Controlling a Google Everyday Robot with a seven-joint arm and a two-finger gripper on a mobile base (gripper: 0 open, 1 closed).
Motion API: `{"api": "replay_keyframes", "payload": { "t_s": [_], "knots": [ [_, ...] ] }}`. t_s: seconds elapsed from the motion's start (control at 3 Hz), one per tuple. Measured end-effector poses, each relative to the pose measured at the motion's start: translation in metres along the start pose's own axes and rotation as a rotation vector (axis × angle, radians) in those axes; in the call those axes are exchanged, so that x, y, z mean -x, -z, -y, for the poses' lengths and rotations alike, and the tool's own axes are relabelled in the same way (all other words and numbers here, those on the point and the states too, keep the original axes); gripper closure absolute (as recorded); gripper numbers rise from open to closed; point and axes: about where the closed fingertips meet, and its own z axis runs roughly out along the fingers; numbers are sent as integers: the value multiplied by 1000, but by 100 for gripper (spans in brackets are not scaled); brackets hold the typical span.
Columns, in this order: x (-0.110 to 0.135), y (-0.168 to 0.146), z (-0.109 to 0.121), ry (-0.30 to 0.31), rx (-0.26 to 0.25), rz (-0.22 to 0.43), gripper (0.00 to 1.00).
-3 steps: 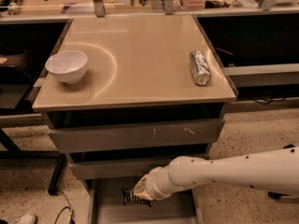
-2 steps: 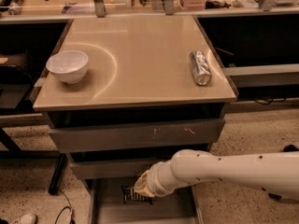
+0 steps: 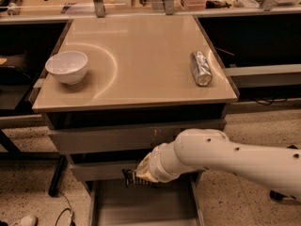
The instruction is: Pick rxbar chocolate from bottom drawer and place on counter
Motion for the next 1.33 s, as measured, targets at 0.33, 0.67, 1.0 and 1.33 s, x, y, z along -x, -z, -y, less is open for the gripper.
{"api": "replay_keyframes", "payload": {
  "t_s": [0.33,0.67,1.0,1.33],
  "knots": [
    [22,29,24,47,-46,-11,100],
    [25,34,26,50,-53,-11,100],
    [44,62,37,47,-107,-15,100],
    [66,100,53,58,-161,-24,100]
  ]
}}
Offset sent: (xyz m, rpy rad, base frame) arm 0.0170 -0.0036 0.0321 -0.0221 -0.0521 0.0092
